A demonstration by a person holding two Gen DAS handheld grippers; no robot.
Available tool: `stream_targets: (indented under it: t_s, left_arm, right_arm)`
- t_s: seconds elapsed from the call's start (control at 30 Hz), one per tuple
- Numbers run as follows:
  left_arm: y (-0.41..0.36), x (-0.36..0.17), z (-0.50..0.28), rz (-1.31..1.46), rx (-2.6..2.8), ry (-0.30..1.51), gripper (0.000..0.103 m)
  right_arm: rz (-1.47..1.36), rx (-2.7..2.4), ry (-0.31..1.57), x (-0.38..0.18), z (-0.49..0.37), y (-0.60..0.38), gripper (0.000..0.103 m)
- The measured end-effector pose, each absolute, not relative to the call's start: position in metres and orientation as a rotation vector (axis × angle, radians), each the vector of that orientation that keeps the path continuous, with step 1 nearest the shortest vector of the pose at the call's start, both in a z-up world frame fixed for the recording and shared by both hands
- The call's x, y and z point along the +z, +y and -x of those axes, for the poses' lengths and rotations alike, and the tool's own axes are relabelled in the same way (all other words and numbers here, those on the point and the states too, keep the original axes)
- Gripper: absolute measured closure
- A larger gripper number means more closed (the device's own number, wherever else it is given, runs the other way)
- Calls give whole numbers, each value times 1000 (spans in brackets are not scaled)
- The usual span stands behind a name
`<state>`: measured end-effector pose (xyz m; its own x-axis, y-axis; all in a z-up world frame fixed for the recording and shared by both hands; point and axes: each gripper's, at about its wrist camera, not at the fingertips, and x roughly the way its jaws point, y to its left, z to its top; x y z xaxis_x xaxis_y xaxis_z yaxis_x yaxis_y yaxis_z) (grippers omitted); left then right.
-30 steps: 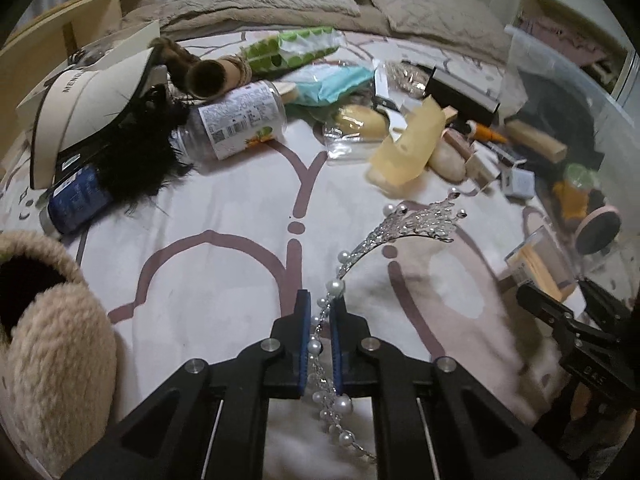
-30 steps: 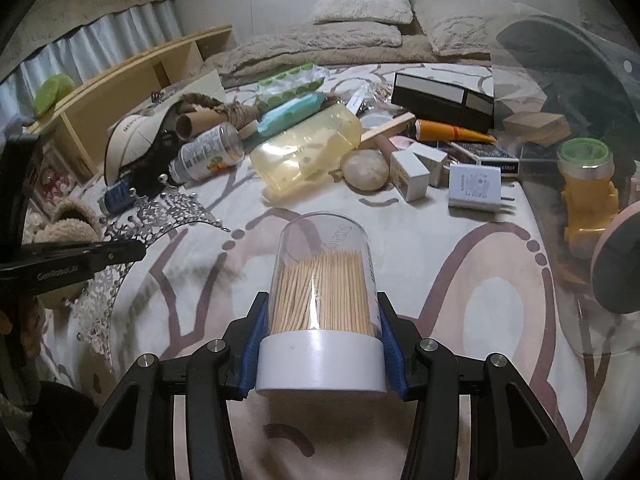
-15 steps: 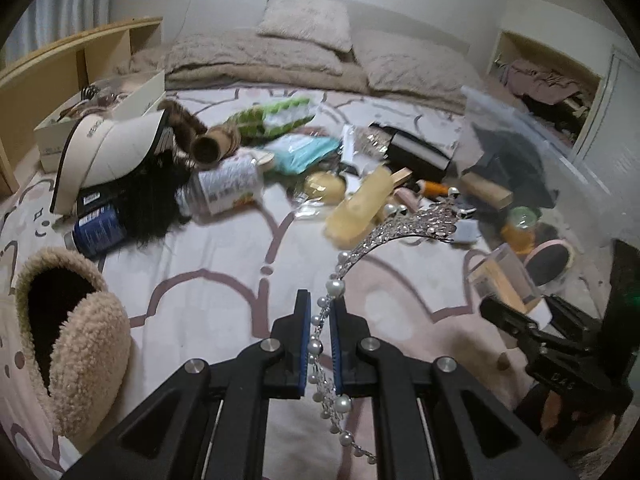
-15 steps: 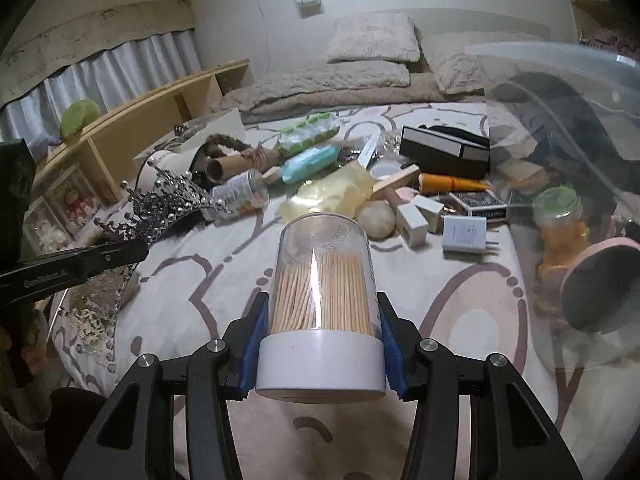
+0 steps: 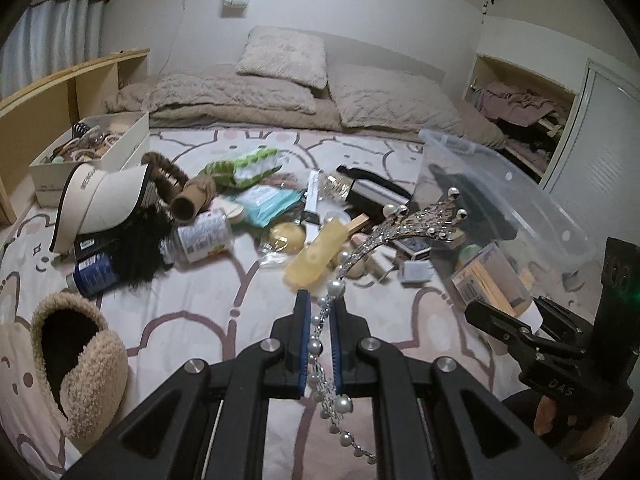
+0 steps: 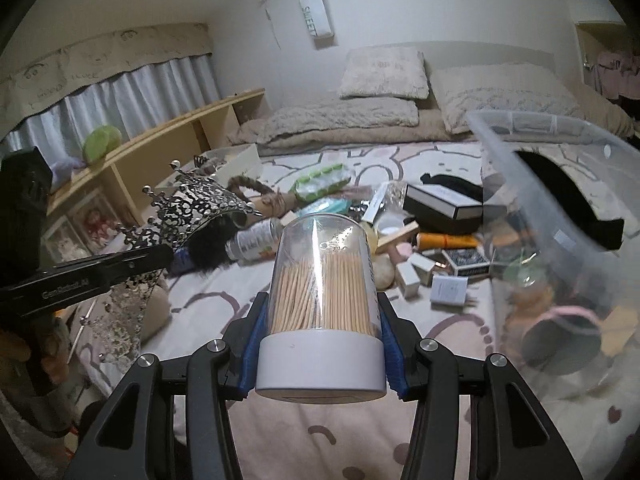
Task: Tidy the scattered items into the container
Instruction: 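Carry the toothpick holder and tiara over the clear container with both grippers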
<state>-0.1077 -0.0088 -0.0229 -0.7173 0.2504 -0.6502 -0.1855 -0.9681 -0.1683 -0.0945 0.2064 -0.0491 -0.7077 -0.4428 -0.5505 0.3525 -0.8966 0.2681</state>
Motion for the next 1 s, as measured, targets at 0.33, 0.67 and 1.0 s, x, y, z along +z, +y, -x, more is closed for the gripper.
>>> stream_targets:
  t_s: [0.33,0.67,1.0]
  left_arm:
    - [26,21,116,942,2670,-147,93]
    - [66,52,136,885,2612,-117,93]
    - [112,65,154,866,2554,-86,93]
  right_arm:
    - [-839,-2551,-275,-4,95,265,52]
    - [-814,-2629,-316,27,102,333,52]
    - [-1008,-2578,-372,24,141,383,52]
